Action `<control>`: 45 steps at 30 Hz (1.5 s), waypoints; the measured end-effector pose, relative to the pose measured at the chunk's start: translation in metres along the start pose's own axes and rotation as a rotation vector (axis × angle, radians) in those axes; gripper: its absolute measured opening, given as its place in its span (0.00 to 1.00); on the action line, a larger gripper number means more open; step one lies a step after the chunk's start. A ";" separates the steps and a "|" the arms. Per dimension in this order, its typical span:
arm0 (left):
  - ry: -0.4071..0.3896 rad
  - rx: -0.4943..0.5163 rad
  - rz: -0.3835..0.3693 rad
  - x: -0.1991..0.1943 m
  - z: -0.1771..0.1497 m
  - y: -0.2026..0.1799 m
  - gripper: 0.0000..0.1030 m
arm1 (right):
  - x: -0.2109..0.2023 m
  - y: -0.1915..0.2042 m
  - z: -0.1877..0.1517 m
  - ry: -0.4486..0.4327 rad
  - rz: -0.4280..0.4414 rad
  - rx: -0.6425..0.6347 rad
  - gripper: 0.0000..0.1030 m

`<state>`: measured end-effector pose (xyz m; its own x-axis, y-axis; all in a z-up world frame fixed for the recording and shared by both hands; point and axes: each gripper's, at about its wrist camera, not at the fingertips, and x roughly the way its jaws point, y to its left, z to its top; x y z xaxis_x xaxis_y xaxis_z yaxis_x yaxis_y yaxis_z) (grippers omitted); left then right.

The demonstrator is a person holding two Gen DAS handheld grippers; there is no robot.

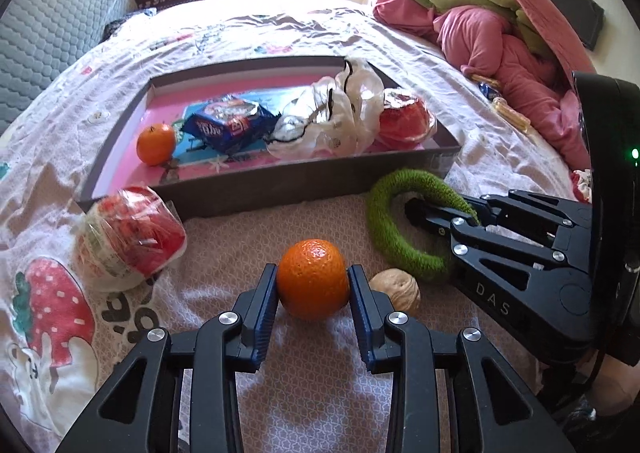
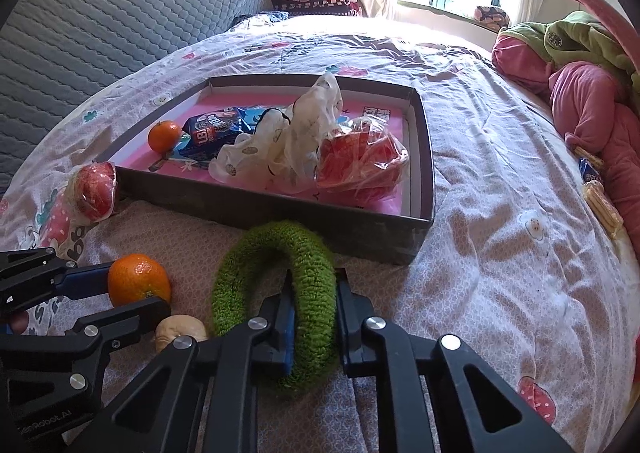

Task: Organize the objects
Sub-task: 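Lift the orange with left tool while right tool lifts the green ring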

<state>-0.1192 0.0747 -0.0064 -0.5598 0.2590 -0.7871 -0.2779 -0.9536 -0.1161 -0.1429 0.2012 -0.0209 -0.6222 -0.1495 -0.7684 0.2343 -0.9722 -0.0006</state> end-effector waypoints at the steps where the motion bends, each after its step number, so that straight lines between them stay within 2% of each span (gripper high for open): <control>1: -0.011 -0.004 0.004 -0.001 0.002 0.000 0.34 | -0.001 0.001 0.000 -0.003 0.000 -0.001 0.15; 11: -0.058 -0.040 0.027 -0.008 0.015 0.010 0.34 | -0.017 0.007 0.008 -0.079 -0.016 -0.009 0.15; 20: -0.143 -0.039 0.091 -0.021 0.027 0.013 0.34 | -0.036 0.012 0.024 -0.191 -0.035 -0.013 0.15; 26: -0.164 -0.050 0.119 -0.024 0.032 0.021 0.34 | -0.047 0.020 0.034 -0.255 -0.029 -0.013 0.15; 32: -0.186 -0.058 0.160 -0.027 0.037 0.027 0.34 | -0.052 0.025 0.042 -0.290 0.000 0.020 0.15; 36: -0.196 -0.076 0.158 -0.030 0.041 0.033 0.34 | -0.056 0.025 0.048 -0.316 0.011 0.050 0.15; 45: -0.233 -0.103 0.187 -0.035 0.049 0.046 0.34 | -0.058 0.032 0.054 -0.352 0.000 0.056 0.15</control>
<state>-0.1503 0.0293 0.0457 -0.7611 0.0948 -0.6416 -0.0798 -0.9954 -0.0524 -0.1391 0.1688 0.0584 -0.8439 -0.1929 -0.5006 0.1992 -0.9791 0.0415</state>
